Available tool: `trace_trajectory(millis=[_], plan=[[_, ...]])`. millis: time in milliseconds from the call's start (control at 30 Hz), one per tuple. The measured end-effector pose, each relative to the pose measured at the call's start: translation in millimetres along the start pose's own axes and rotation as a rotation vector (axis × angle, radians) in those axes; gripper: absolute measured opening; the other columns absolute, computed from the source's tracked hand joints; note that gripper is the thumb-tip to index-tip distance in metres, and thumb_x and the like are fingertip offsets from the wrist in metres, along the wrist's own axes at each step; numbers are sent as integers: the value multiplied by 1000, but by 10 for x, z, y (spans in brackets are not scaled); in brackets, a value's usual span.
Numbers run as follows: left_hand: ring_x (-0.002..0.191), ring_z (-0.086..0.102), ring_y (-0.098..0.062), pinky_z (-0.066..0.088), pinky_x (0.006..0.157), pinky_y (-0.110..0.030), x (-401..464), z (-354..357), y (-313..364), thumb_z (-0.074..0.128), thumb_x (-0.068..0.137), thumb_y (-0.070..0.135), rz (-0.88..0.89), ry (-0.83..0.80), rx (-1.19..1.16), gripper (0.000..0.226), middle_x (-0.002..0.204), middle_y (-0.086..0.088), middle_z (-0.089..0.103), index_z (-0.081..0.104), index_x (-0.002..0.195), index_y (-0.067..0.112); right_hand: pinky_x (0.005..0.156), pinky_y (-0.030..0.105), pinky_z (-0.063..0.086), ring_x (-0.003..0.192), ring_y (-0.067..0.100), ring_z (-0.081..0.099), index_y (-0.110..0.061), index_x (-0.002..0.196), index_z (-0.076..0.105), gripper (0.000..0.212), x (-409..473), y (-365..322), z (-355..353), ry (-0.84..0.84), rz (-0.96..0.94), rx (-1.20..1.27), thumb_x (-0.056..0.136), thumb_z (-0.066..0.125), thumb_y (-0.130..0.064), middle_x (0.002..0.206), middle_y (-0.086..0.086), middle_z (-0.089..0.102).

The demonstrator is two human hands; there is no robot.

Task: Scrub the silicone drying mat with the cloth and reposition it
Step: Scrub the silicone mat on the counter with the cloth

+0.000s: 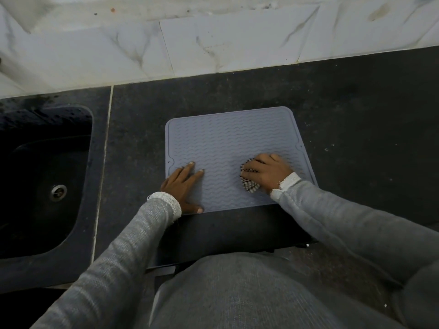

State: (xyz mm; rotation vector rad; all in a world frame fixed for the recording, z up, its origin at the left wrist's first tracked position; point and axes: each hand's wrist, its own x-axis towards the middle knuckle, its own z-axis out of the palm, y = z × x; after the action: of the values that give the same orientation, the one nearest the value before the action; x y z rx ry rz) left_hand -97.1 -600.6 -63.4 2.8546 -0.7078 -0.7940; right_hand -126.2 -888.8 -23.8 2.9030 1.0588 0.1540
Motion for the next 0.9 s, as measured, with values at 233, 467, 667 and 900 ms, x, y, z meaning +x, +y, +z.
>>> trace_trajectory(millis=[233,467,667,900], plan=[[142,-3,-26,21,113,-53,40,-34,47,78,59,57,-36,8,10,116,155,5,-9,5,147,37,63,21,49,79,12,68,-36,81,75,28,495,-480,124,-15,-117,-58,55,84,-34,88,-15,72],[142,-1,-22,24,110,-55,32,-33,23,79,58,56,-37,23,-22,114,154,8,-6,9,147,38,59,22,49,74,16,69,-30,84,76,27,95,-125,172,17,-127,-109,59,79,-20,90,-9,73],[140,2,-21,25,107,-55,72,-2,11,80,52,58,-53,47,-22,115,153,10,-2,13,144,40,63,23,49,79,17,68,-32,83,75,34,267,-208,68,-33,-85,-62,51,85,-32,91,-11,72],[141,0,-19,23,108,-54,120,46,14,78,47,62,-100,44,8,120,152,14,-4,10,143,42,62,21,49,77,11,68,-35,81,75,13,601,-572,157,-30,-136,-44,72,67,-29,87,-16,72]])
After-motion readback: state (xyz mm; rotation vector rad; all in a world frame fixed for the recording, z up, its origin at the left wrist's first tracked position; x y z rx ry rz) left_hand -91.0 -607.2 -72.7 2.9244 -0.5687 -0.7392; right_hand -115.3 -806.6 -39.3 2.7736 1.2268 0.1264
